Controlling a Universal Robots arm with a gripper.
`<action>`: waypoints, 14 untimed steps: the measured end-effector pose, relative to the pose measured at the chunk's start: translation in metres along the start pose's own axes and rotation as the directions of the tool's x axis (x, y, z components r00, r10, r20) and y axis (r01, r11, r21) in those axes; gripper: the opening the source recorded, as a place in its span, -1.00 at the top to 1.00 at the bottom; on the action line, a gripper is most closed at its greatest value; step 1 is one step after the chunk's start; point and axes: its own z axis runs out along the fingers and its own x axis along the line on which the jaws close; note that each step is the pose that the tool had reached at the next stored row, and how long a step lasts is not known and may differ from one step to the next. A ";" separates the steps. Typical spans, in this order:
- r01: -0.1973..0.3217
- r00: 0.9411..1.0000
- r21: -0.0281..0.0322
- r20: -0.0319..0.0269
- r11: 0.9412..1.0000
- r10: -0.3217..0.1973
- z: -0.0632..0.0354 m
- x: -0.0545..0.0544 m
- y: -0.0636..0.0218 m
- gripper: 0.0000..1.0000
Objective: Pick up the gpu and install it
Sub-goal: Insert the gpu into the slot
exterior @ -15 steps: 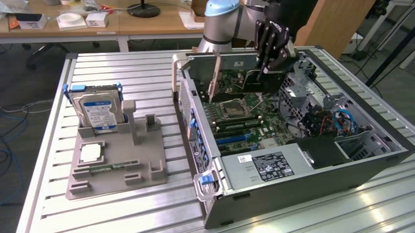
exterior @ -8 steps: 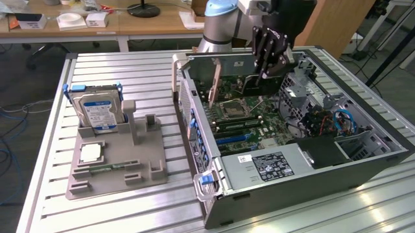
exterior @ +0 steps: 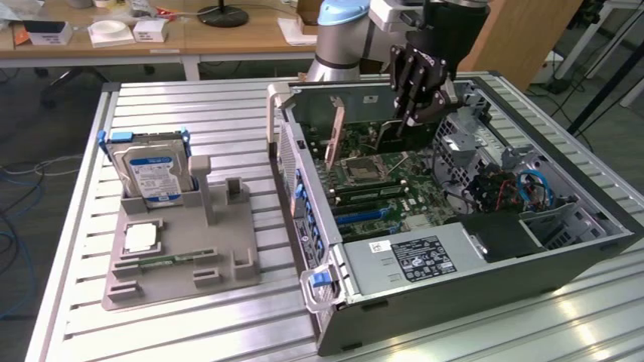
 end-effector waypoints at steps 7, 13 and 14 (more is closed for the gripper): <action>-0.008 1.000 0.000 0.000 1.000 0.008 0.0001 0.000 -0.0001 0.47; -0.067 0.998 0.002 0.002 0.998 0.067 0.0009 0.000 -0.0001 0.47; -0.067 0.998 0.002 0.002 0.998 0.067 0.0009 0.000 -0.0001 0.47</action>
